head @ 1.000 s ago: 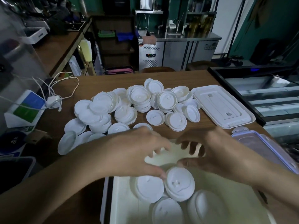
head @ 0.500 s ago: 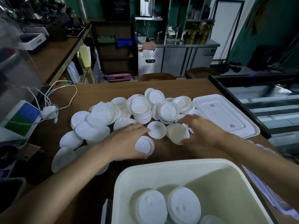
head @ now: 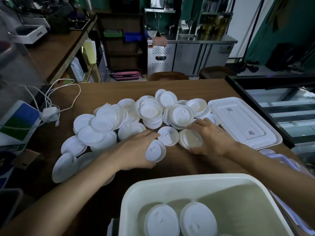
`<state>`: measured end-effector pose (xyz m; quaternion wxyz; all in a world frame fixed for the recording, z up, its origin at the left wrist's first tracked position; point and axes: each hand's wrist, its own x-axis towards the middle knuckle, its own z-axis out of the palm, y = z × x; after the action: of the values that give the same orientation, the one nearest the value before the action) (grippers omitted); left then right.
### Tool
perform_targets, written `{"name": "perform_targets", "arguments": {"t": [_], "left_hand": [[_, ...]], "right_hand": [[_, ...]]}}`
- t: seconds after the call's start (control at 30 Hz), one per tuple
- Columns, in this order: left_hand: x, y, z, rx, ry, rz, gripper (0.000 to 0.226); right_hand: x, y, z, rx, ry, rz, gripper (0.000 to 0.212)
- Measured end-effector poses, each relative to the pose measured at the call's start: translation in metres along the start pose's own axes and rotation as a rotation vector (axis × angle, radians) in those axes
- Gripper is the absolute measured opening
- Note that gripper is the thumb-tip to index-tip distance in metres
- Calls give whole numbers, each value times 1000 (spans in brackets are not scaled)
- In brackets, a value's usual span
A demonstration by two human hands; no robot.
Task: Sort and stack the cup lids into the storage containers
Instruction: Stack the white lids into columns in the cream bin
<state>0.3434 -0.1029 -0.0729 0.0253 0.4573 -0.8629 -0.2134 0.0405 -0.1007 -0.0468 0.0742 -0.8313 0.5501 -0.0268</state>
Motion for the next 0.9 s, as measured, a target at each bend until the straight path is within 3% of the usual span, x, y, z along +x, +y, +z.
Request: {"name": "perform_targets", "arguments": {"t": [0.13,0.2,0.33,0.57,0.9], "left_hand": [[-14,14,-24,-134,97,43,50],[-29,25,-41,-223,185,61,60],[-63,54,-70,-362,243,120,76],[-109,99,-87,-272,148,204,93],[-139,124,-78,-65,26,202,91]], "right_hand": [[-9,-11,-26,235,55,35,87],[-21,-20,-43,306,101,17,90],[-58,-40,-67,374,178,-55,77],[-126,-78,-89,390,153,-131,74],[-190,-100,-64,257,50,-148,73]]}}
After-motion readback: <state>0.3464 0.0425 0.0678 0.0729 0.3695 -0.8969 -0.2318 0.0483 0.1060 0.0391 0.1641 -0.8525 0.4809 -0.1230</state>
